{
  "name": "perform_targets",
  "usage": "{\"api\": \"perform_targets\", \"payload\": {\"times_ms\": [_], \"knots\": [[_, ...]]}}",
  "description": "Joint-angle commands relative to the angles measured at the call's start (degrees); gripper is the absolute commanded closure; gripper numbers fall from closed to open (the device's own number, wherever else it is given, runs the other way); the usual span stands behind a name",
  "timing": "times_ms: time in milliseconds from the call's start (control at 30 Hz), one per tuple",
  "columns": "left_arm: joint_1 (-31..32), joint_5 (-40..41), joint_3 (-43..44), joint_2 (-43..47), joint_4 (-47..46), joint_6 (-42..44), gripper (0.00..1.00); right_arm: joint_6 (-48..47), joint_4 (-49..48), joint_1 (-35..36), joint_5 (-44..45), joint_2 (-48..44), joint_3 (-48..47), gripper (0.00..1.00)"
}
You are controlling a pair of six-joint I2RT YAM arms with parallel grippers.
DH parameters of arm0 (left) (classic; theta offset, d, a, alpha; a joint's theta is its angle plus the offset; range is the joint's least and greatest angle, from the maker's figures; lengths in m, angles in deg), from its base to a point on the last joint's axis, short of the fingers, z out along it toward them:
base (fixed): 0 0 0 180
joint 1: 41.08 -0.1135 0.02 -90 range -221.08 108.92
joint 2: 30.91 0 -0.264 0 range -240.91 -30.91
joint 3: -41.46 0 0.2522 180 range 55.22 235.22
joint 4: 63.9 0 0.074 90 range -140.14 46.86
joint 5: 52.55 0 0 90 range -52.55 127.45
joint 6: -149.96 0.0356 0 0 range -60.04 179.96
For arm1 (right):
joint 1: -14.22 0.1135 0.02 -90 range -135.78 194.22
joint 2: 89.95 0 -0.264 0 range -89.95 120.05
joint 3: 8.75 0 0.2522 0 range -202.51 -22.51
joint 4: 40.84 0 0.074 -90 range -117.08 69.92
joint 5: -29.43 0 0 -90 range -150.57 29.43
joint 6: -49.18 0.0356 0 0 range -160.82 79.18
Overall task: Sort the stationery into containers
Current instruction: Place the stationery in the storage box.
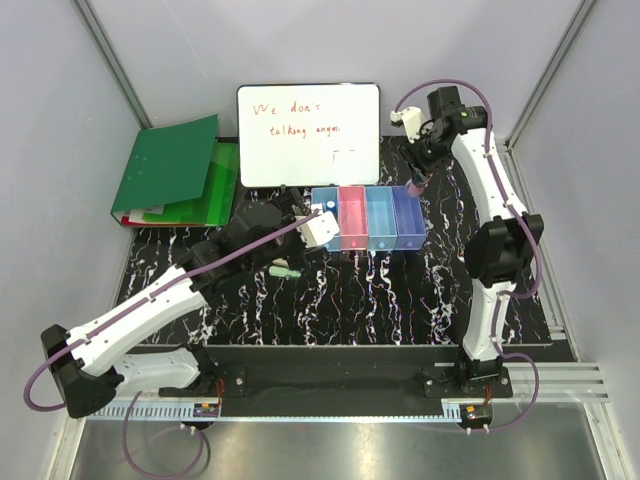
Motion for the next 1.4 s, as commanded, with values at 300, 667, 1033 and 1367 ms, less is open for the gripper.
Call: {"api": "perform_targets", "payload": {"times_ms": [300,667,1033,1367], "knots": [[-0.2,1.4,1.1,0.3,-1.5,0.7,0.01,-1.8,2.0,0.5,-2.7,11.2,-11.1,1.0],[-0.5,1.0,2.0,-0.7,-1.5,0.6,0.01,-1.6,-0.2,1.9,-3.3,13.6,-9.9,0.94],[-0.6,0.6,2.1,-0.7,-1.3,0.4,0.01,-1.3,-1.0,2.2,-3.1,14.3,-7.4,0.88],[-0.7,0.4,2.2,-0.6,-1.3,0.5,0.01,-1.5,-1.3,2.2,-2.0,15.1,-6.7,0.87]]}}
